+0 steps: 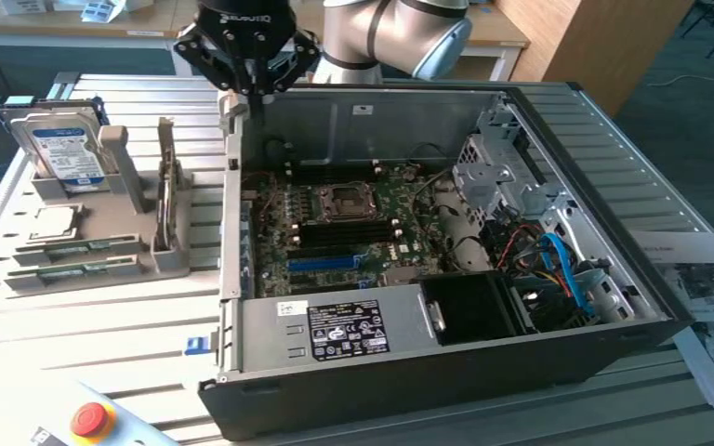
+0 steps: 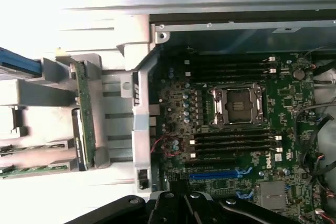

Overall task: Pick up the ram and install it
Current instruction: 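Reach for the ram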

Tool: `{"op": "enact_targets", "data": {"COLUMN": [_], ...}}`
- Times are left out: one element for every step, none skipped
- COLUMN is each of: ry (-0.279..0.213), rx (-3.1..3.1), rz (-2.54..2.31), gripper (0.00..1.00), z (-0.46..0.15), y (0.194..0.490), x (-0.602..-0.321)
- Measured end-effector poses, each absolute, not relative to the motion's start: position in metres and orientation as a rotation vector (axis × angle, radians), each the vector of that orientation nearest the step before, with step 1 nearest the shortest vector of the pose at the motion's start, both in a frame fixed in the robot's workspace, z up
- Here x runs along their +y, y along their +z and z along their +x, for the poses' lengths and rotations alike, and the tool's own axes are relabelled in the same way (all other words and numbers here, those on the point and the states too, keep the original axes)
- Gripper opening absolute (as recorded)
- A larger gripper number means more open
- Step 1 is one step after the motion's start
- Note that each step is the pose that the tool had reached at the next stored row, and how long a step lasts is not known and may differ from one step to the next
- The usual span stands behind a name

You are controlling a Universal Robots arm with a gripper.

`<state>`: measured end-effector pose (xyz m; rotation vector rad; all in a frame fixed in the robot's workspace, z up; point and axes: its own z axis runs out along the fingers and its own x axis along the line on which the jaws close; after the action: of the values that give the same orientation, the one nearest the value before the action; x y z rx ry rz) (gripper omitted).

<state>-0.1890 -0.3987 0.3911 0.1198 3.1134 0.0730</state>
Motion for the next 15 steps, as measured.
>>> {"op": "enact_targets", "data": {"ry": [0.073, 0.073, 0.073, 0.073, 0.073, 0.073, 0.073, 0.073, 0.073, 0.073, 0.073, 0.073, 0.073, 0.073, 0.073], "rx": [3.113, 3.114, 3.114, 3.113, 3.114, 3.114, 3.114, 3.114, 3.114, 3.114, 3.114, 3.114, 3.114, 3.114, 3.114], "rz": [0.12, 0.12, 0.12, 0.12, 0.12, 0.12, 0.12, 0.12, 0.12, 0.12, 0.12, 0.12, 0.12, 0.12, 0.12], "gripper": [0.1, 0.1, 0.1, 0.1, 0.1, 0.1, 0.1, 0.1, 0.1, 0.1, 0.1, 0.1, 0.1, 0.1, 0.1], "z": [-0.193, -0.197, -0.201, -0.205, -0.209, -0.213, -0.217, -0.221, -0.225, -0.229, -0.233, -0.237, -0.241, -0.245, -0.249], "y": [0.391, 0.391, 0.391, 0.391, 0.391, 0.39, 0.39, 0.39, 0.39, 0.39, 0.39, 0.389, 0.389, 0.389, 0.389], "x": [-0.399, -0.399, -0.399, -0.399, -0.399, -0.399, -0.399, -0.399, -0.399, -0.399, -0.399, -0.399, -0.399, -0.399, -0.399]}}
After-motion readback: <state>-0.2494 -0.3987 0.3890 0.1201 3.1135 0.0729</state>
